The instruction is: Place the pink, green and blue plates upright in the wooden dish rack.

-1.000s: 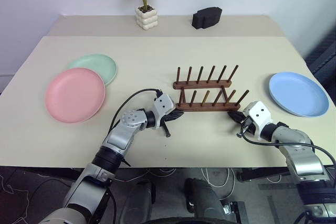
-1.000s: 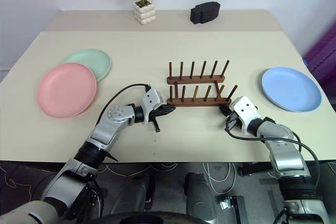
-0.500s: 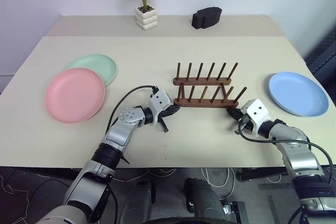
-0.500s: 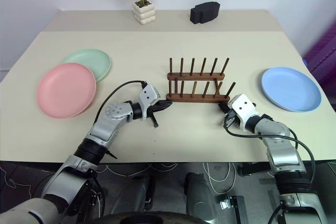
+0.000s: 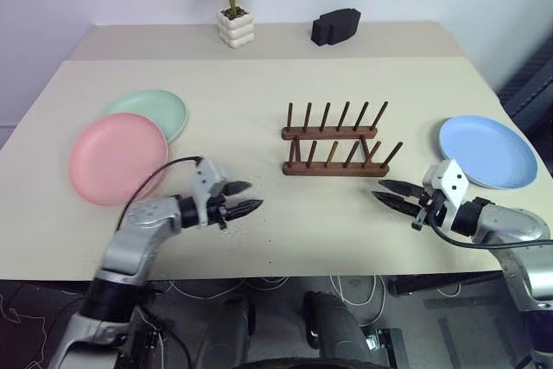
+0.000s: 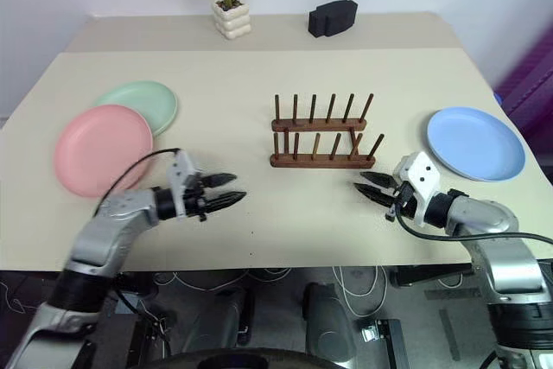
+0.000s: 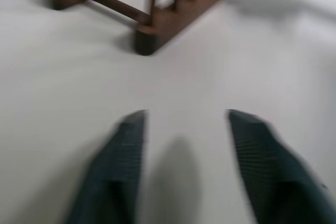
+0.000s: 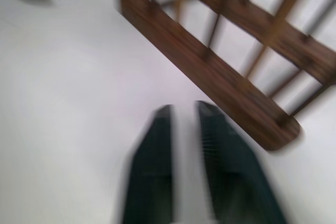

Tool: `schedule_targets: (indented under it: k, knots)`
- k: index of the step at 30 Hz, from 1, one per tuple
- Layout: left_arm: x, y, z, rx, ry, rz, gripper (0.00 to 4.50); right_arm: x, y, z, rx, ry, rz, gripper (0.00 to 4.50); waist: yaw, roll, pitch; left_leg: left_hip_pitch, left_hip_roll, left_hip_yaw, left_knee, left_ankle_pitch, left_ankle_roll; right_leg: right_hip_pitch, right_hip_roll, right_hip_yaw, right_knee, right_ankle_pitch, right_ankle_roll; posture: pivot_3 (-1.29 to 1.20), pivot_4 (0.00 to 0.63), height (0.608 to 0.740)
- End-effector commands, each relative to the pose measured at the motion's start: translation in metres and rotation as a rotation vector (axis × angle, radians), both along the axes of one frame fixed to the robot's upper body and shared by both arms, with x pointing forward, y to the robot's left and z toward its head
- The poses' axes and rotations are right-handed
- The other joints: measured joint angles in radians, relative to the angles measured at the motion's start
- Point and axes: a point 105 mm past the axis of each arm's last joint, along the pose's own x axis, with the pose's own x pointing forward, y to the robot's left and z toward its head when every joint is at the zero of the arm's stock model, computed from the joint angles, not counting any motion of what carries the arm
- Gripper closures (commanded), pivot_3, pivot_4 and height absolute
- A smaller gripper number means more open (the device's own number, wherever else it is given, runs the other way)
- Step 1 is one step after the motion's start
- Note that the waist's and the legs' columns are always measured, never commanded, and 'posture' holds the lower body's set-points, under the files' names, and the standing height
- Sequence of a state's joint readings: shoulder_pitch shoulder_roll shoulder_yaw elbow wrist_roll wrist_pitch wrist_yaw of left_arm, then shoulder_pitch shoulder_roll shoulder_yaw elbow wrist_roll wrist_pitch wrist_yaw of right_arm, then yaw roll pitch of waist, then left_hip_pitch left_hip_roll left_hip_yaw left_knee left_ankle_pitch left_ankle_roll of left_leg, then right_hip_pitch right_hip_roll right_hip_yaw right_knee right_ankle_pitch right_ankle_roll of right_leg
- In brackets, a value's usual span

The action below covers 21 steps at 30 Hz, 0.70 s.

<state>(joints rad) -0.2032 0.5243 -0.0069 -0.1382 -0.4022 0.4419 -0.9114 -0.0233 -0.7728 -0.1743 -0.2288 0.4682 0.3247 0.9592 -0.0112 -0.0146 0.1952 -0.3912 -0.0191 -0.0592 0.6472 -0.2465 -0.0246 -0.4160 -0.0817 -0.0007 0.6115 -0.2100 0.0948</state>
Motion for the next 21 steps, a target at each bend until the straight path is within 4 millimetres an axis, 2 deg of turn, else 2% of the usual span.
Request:
schedule_targets:
  k: [1,2,4,9,12,16,19,21]
  knots:
    - [0.005,0.02,0.034,-0.046,-0.092,0.099,0.2,-0.003,0.02,0.027,0.022,-0.065,0.099,1.59,0.001,0.0,0.0,0.0,0.0,0.0,0.0,0.0,0.0,0.0,0.0,0.0,0.0,0.0,0.0,0.0,0.15,0.736]
    - [0.007,0.027,0.041,-0.055,-0.112,0.145,0.0,-0.001,0.025,0.031,0.022,-0.088,0.112,1.06,0.001,0.0,0.0,0.0,0.0,0.0,0.0,0.0,0.0,0.0,0.0,0.0,0.0,0.0,0.0,0.0,0.15,0.736]
    - [0.013,0.044,0.054,-0.051,-0.171,0.26,0.0,0.002,0.036,0.039,0.025,-0.135,0.144,0.08,0.002,0.0,0.0,-0.001,-0.001,0.001,0.0,0.0,0.0,0.0,-0.001,0.0,-0.001,0.0,0.0,0.0,0.15,0.736]
    - [0.029,0.1,0.076,-0.072,-0.211,0.617,0.0,0.005,0.054,0.052,0.036,-0.192,0.21,0.03,0.003,-0.002,0.001,-0.002,-0.001,0.001,0.0,0.0,0.0,-0.001,-0.001,0.0,-0.001,0.0,0.001,0.0,0.15,0.736]
    - [0.028,0.155,0.093,-0.108,-0.235,0.907,0.0,0.01,0.064,0.059,0.035,-0.224,0.25,0.03,-0.001,-0.003,0.002,-0.002,-0.001,0.001,0.0,0.0,0.0,-0.002,-0.001,0.0,-0.001,0.0,0.001,0.0,0.15,0.736]
    - [0.019,0.187,0.102,-0.124,-0.25,1.067,0.0,0.016,0.069,0.061,0.028,-0.23,0.269,0.03,0.0,-0.003,0.002,-0.002,-0.002,0.001,-0.001,0.0,0.0,-0.002,0.0,0.0,0.0,0.0,0.001,0.0,0.15,0.736]
    - [0.008,0.217,0.099,-0.113,-0.219,1.196,0.0,0.018,0.073,0.063,0.025,-0.239,0.285,0.03,0.001,-0.004,0.002,-0.002,-0.002,0.002,-0.001,0.0,0.0,-0.003,-0.001,0.0,0.0,0.002,-0.002,0.0,0.15,0.736]
    - [0.001,0.238,0.087,-0.125,-0.147,1.292,0.0,0.018,0.074,0.064,0.028,-0.243,0.289,0.03,0.001,-0.004,0.002,-0.002,-0.002,0.002,-0.001,0.0,0.0,-0.003,0.0,0.0,0.0,0.002,-0.003,0.0,0.15,0.736]
